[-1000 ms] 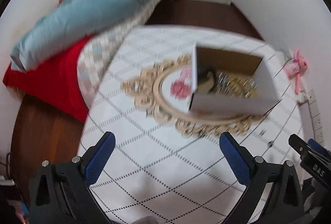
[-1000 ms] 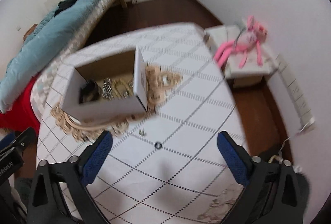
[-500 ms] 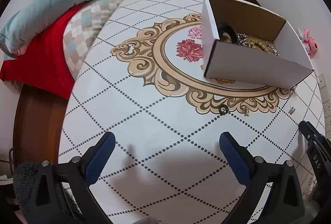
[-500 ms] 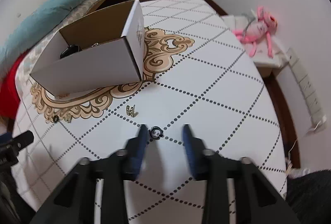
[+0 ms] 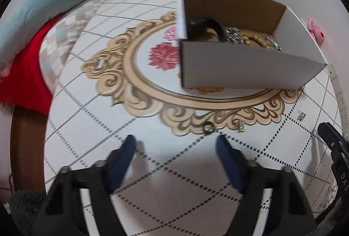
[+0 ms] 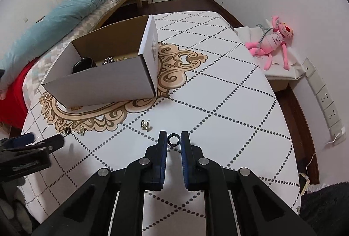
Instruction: Organize jewelry
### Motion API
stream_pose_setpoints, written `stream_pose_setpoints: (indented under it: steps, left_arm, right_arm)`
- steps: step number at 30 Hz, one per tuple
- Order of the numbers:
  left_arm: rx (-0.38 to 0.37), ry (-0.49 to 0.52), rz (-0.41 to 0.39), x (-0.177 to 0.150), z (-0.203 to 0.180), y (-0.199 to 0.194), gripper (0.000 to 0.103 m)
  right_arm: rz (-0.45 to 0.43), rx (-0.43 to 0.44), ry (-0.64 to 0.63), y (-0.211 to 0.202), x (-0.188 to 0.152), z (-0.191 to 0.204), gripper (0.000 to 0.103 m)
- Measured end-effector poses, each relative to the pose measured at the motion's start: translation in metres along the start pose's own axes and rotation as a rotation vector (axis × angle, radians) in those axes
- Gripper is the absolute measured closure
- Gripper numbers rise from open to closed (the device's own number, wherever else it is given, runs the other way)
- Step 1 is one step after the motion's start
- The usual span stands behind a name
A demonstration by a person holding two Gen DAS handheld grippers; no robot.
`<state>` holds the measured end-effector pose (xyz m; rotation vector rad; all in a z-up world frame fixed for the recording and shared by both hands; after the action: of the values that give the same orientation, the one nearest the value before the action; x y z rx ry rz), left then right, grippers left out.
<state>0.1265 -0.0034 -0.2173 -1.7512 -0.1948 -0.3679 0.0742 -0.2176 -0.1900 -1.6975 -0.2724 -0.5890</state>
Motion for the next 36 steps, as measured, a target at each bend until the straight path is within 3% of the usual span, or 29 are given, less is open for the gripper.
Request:
stream_pose_setpoints:
  steps: [7, 16, 23, 28, 31, 36]
  left_arm:
    - [-0.015, 0.051, -0.027, 0.005, -0.017, 0.001, 0.056]
    - [-0.066, 0.093, -0.028, 0.005, -0.033, 0.003, 0.093]
    - [-0.074, 0.101, -0.025, 0.003, -0.032, 0.0, 0.093]
    - [-0.128, 0.087, -0.064, 0.008, -0.036, -0.035, 0.093]
    - [-0.178, 0.078, -0.106, 0.03, -0.042, -0.064, 0.093]
    - [-0.184, 0.095, -0.121, 0.085, -0.046, -0.075, 0.093]
  right_arm:
    - [0.018, 0.002, 0.02, 0.004, 0.002, -0.005, 0.09]
    - [0.026, 0.001, 0.035, 0.007, 0.004, -0.008, 0.09]
    - [0.01, 0.015, 0.045, -0.002, 0.008, -0.009, 0.09]
    - [-0.019, 0.063, 0.06, -0.022, 0.021, -0.008, 0.09]
    - [-0.043, 0.121, 0.065, -0.04, 0.04, -0.002, 0.09]
    - [-0.044, 0.224, 0.04, -0.047, 0.092, 0.024, 0.09]
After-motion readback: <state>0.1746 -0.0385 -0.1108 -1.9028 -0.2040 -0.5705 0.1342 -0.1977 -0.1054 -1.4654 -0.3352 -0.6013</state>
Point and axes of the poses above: each gripper's, at about its wrist camera, not at the fingertips, and y roughly the way its jaws point, z to its left, x to its top, the point moved 4 cm from there along y, roughly the way its jaws point, and after that the axes turned 14 degrees about -x, right-handed, at the moved point
